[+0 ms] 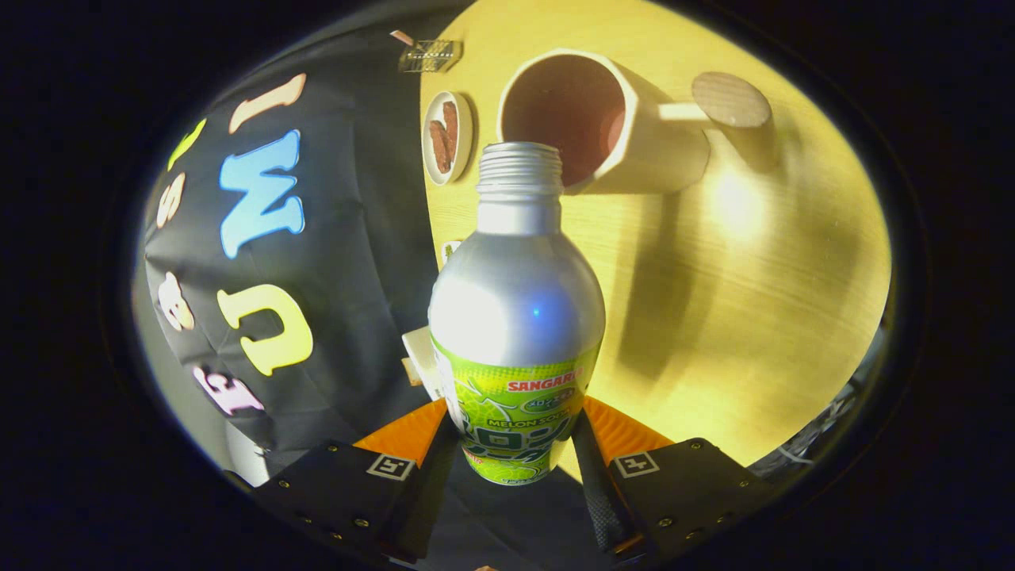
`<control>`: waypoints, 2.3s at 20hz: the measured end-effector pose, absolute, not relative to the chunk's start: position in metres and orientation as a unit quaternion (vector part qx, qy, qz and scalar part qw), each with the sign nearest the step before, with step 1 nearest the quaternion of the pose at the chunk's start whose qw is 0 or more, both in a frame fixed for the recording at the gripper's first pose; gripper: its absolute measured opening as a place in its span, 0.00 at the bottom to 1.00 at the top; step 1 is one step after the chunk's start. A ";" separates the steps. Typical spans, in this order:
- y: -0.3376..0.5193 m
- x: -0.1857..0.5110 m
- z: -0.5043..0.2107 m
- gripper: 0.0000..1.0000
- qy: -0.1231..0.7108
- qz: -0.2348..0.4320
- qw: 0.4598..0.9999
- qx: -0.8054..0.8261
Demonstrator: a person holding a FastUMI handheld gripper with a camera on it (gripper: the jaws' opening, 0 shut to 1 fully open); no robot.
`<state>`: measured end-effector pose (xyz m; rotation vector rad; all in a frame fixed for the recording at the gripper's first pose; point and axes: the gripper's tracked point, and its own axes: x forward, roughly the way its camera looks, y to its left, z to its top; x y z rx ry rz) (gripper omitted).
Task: Take the bottle from table, then pour the juice into the cup, finally place the bottle on the coaster
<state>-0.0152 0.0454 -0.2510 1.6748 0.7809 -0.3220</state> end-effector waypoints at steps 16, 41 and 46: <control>0.024 -0.021 -0.292 0.76 0.342 -0.175 0.787 0.483; -0.019 0.095 -0.296 0.76 0.286 -0.213 0.929 0.102; -0.037 0.116 -0.305 0.78 0.286 -0.226 0.929 0.069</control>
